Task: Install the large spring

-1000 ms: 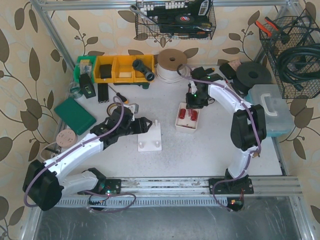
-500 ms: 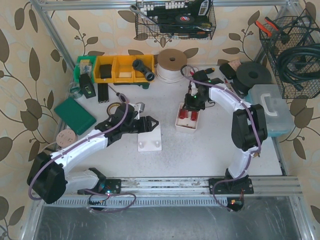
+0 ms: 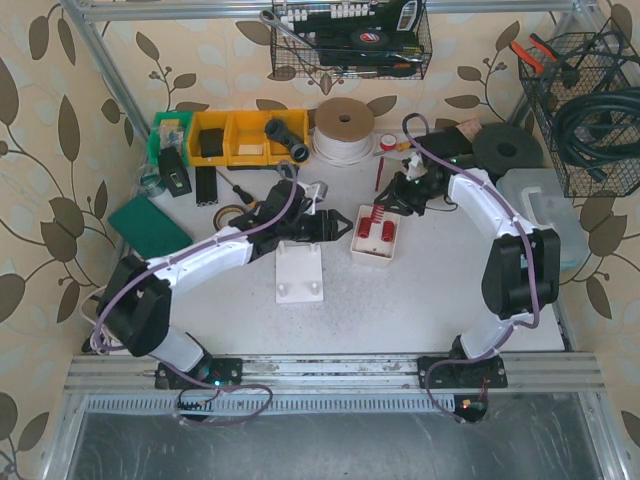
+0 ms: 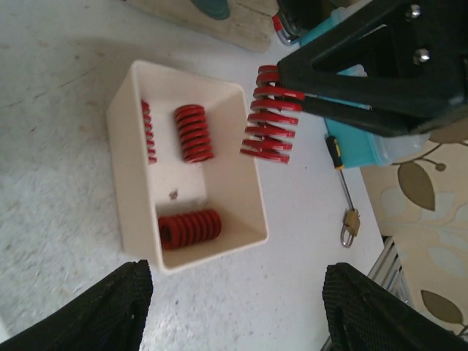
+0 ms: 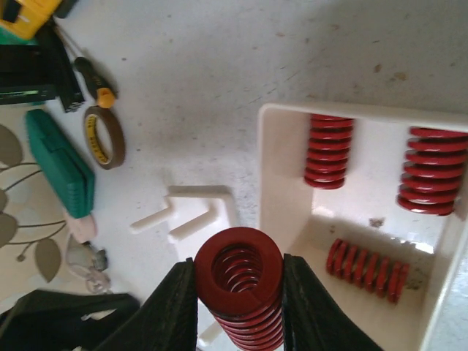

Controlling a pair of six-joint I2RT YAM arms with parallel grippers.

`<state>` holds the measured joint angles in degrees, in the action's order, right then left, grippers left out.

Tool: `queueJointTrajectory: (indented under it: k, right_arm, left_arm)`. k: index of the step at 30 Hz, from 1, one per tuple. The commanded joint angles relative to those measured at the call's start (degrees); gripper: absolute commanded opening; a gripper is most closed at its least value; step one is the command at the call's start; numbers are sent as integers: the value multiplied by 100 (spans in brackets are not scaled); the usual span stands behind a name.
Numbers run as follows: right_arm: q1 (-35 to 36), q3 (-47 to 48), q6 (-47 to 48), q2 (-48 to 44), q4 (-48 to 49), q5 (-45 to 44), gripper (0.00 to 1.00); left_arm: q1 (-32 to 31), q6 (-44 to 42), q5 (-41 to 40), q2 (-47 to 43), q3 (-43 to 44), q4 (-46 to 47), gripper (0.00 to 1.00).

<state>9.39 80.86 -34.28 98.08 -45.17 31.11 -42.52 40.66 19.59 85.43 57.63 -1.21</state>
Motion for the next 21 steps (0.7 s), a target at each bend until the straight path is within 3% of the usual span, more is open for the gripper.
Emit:
queueJointTrajectory:
  k: [1, 21]
  right_arm:
    - [-94, -166, -372, -295, 262, 716, 0]
    - [-203, -264, -684, -424, 788, 1569, 0]
  left_arm:
    - [-79, -85, 270, 423, 623, 268, 68]
    - [-169, 288, 818, 1342, 1436, 772, 65]
